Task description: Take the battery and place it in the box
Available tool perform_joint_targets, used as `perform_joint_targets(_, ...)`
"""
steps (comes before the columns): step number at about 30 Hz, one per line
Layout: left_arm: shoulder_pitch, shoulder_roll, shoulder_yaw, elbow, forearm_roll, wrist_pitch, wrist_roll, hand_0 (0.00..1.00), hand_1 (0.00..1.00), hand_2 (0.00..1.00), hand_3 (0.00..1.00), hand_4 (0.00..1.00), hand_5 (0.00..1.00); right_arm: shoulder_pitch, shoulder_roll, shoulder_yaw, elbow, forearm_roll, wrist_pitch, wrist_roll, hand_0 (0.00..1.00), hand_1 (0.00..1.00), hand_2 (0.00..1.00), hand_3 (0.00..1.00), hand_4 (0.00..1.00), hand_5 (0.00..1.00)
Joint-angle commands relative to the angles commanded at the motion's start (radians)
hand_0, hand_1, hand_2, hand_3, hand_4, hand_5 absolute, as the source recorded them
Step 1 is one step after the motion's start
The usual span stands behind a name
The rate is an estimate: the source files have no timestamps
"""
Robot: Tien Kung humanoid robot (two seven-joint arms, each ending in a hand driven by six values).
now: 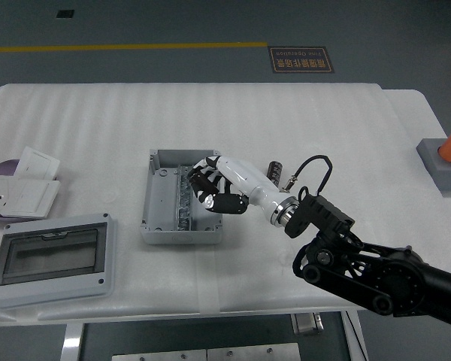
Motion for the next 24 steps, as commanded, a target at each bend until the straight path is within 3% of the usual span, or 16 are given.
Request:
perform_joint_targets(2,0.0,0.0,-0.002,0.0,0.003,0.0,0.001,0.653,0.665,0.604,0.585,0.574,0.471,0.009,0.001,-0.014,-0.009,0.023,0.017,0.007,0.367,0.512,0.552,0.673,0.44,0.002)
perform_joint_targets(3,0.0,0.0,-0.003,0.0,0.005,-0.001,0.002,0.653,0.664,0.589,0.582,0.559,0.48,0.013,0.002,-0.02,-0.013,0.031,0.026,0.009,0.526,0.645,0.685,0.75,0.354,0.163)
perform_joint_targets(8,-0.001,0.001,-0.004,0.0,0.007,-0.002,0.002,0.653,0.664,0.589,0.582,0.559,0.48,0.019,0.006,-0.03,-0.023,0.052,0.045,0.02,0.526,0.645,0.685,0.75,0.354,0.163)
perform_joint_targets(9,-0.001,0.001,-0.004,0.0,0.007,-0.003,0.002,0.652,0.663,0.535,0.577,0.542,0.488,0.019,0.007,-0.029,-0.024,0.053,0.046,0.022,0.703,0.783,0.824,0.998,0.436,0.195)
perform_joint_targets(19,-0.003,0.001,0.006,0.0,-0.001,-0.008,-0.001,0.652,0.662,0.525,0.575,0.529,0.489,0.014,0.006,-0.01,-0.039,0.058,0.052,0.023,0.745,0.809,0.839,0.998,0.474,0.21)
perform_joint_targets(24,-0.004,0.001,0.007,0.0,-0.001,-0.007,-0.004,0.652,0.661,0.522,0.572,0.523,0.488,0.0,0.001,0.058,-0.074,0.027,0.039,0.018,0.762,0.814,0.836,0.998,0.5,0.225)
